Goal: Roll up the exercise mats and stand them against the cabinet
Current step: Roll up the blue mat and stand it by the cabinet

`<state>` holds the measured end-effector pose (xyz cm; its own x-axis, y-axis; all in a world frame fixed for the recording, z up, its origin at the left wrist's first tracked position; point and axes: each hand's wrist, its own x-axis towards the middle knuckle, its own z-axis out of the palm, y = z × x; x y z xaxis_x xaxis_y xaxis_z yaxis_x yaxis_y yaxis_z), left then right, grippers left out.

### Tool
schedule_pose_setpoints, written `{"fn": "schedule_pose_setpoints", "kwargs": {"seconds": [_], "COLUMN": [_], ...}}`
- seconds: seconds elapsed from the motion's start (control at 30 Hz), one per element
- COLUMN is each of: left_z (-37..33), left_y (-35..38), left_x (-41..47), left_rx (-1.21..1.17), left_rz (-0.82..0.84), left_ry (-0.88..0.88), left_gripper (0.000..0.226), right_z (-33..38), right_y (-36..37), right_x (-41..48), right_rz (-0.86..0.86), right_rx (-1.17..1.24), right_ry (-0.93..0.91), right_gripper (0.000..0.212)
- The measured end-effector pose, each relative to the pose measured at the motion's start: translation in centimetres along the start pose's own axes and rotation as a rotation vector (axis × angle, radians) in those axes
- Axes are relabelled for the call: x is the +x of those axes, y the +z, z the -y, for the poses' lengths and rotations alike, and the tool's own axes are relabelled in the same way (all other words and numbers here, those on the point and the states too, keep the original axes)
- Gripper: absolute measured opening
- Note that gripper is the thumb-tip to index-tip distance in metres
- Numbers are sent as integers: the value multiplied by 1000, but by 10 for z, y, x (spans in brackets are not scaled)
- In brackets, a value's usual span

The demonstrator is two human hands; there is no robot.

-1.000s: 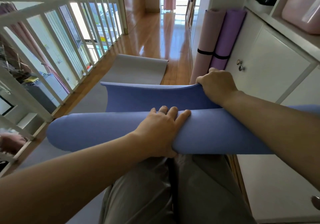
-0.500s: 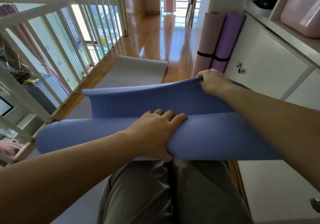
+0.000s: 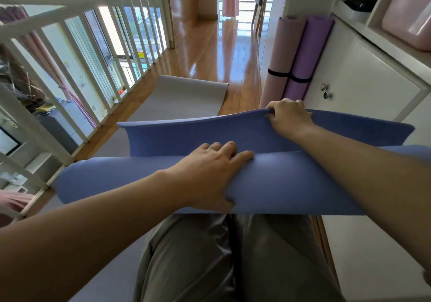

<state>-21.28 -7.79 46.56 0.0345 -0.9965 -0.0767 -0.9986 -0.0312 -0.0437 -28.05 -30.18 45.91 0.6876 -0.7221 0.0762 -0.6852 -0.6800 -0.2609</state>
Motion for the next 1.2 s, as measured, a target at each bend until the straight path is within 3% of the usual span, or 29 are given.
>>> {"fn": "schedule_pose_setpoints", "kwargs": {"seconds": [0.17,0.43,0.63,0.83,1.2], "left_z": [0,-11,-3,1,12], "left_y": [1,21,13,-7,-11], "left_x": [1,13,12,0,10], "left_rx": [-35,41,49,-42,16], "left_rz": [12,8,-56,90,105], "left_ry": [-26,-189,-146,-113,-92], "left_gripper": [82,111,104,100,100], "right_z": [5,6,5,15,18], "right_y": [-1,-1,-8,-12,-8], "right_x": [-2,-5,-6,-11,-16], "right_rz": [5,38,72,249,244], "right_rx": [-9,-60,-63,-122,-174], "right_ry": [6,12,-22,-114,-111], "right_gripper": [28,30,26,14,14]}}
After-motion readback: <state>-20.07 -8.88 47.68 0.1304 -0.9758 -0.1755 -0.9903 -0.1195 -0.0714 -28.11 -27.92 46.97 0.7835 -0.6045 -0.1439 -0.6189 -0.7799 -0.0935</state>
